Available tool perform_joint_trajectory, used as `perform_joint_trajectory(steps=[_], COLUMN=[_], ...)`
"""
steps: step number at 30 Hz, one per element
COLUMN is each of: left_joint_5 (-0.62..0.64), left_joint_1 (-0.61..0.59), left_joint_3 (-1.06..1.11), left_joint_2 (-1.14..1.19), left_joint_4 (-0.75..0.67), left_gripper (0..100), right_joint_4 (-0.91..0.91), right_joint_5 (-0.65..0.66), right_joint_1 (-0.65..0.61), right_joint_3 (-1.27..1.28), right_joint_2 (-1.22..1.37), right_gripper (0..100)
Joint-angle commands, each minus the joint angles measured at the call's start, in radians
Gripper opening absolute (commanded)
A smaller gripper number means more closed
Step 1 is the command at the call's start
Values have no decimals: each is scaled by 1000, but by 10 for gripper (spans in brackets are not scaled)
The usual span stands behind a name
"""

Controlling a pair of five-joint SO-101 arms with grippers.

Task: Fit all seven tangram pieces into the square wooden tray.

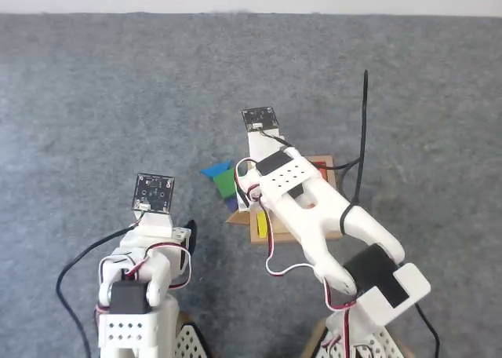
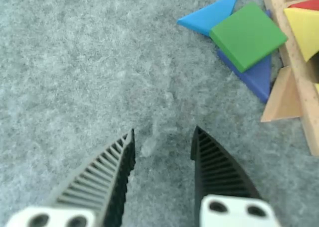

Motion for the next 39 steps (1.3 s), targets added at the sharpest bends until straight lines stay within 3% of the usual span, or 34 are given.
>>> perform_joint_trajectory(steps=[1, 4, 11, 17, 22, 26, 31, 35, 39], left_joint_5=[9, 9, 9, 9, 9, 9, 9, 9, 9], left_joint_1=[-3, -3, -3, -3, -3, -3, -3, -3, -3], left_joint_3=[-12, -12, -12, -12, -12, -12, -12, -12, -12], left_joint_2=[-11, -11, -11, -11, -11, -11, -11, -11, -11], left_joint_4=[2, 2, 2, 2, 2, 2, 2, 2, 2], left_gripper=[182, 182, 182, 182, 182, 182, 182, 182, 182], right_joint_4=[-2, 8, 39, 41, 116, 205, 139, 68, 27], right_joint_5=[-9, -9, -8, 35, 60, 61, 192, 203, 203], right_joint_1=[15, 38, 142, 108, 54, 143, 197, 182, 139], right_joint_3=[-57, -58, -63, -78, -81, -37, 144, 226, 210], right_joint_2=[-7, -7, -16, -31, -159, -305, -321, -262, -189], right_gripper=[336, 379, 380, 380, 380, 379, 379, 375, 298])
